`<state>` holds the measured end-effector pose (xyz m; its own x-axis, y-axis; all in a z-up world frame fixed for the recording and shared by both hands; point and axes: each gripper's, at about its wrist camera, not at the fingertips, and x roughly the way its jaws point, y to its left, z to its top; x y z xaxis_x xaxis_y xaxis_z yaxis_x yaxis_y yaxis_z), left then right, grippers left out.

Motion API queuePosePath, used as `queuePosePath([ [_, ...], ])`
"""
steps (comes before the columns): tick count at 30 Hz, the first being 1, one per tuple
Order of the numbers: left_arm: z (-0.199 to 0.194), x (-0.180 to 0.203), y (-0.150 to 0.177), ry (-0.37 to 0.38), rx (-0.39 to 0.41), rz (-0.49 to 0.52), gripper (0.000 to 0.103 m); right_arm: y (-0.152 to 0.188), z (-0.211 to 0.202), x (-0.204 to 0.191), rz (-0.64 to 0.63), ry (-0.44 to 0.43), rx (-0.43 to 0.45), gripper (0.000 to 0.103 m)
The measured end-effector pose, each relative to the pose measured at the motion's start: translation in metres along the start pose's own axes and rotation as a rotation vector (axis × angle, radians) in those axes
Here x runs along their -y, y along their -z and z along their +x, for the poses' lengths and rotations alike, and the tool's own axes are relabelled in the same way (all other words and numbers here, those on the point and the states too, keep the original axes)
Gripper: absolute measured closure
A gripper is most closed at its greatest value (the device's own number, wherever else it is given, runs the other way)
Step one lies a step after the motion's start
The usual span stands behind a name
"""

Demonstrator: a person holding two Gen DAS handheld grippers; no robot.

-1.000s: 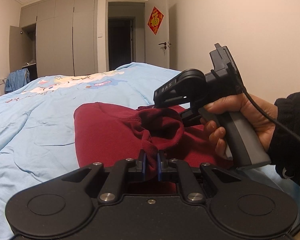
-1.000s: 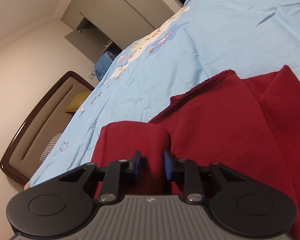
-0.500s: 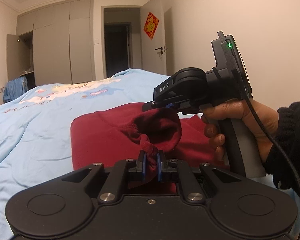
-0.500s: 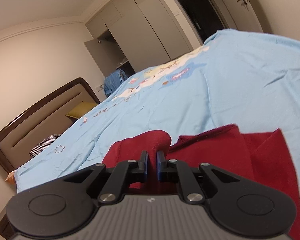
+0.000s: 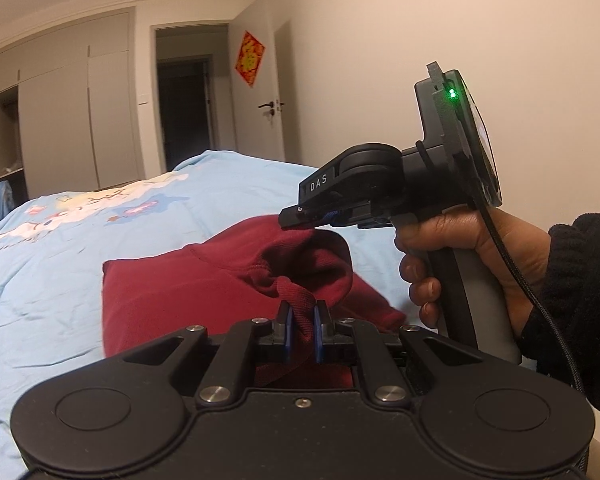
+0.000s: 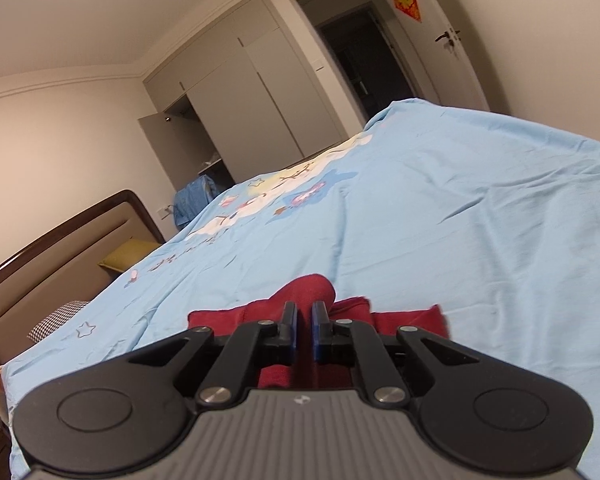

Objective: Fold small clothes

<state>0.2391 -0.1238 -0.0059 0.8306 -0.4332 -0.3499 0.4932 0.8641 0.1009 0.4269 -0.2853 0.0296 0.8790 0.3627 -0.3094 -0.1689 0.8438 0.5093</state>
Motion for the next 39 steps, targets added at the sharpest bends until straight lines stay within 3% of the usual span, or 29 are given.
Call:
queuePosePath([
  [6,0.01,0.006,-0.002,0.016,-0.015,0.0,0.093,-0.001,-0.014,0.021,0.032,0.038,0.033,0.101],
  [9,0.013,0.008,-0.001,0.015,-0.028,0.013,0.093,0.003,-0.011,0.03,0.053,0.04,-0.013,0.1],
  [12,0.015,0.01,-0.001,0.014,-0.039,0.012,0.093,0.013,-0.002,0.036,0.087,0.041,-0.066,0.094],
  [16,0.016,0.009,0.0,0.012,-0.049,0.013,0.093,0.02,0.01,0.042,0.144,0.012,-0.101,0.07],
  [20,0.015,0.013,-0.002,0.006,-0.057,0.014,0.093,0.022,0.026,0.037,0.136,-0.002,-0.122,0.07],
  [22,0.015,0.014,-0.002,0.004,-0.061,0.014,0.093,0.023,0.034,0.031,0.113,0.007,-0.137,0.073],
  [24,0.015,0.015,-0.003,0.002,-0.06,0.017,0.093,0.024,0.037,0.026,0.076,0.021,-0.14,0.091],
  [25,0.015,0.015,-0.004,0.001,-0.059,0.018,0.093,0.024,0.035,0.023,0.061,0.031,-0.129,0.093],
  [32,0.014,0.022,-0.005,0.022,-0.04,0.03,0.093,0.015,0.007,0.023,0.053,0.035,-0.017,0.096],
  [39,0.017,0.036,-0.005,0.063,-0.044,0.066,0.093,0.015,-0.017,0.033,0.061,0.077,0.029,0.096],
])
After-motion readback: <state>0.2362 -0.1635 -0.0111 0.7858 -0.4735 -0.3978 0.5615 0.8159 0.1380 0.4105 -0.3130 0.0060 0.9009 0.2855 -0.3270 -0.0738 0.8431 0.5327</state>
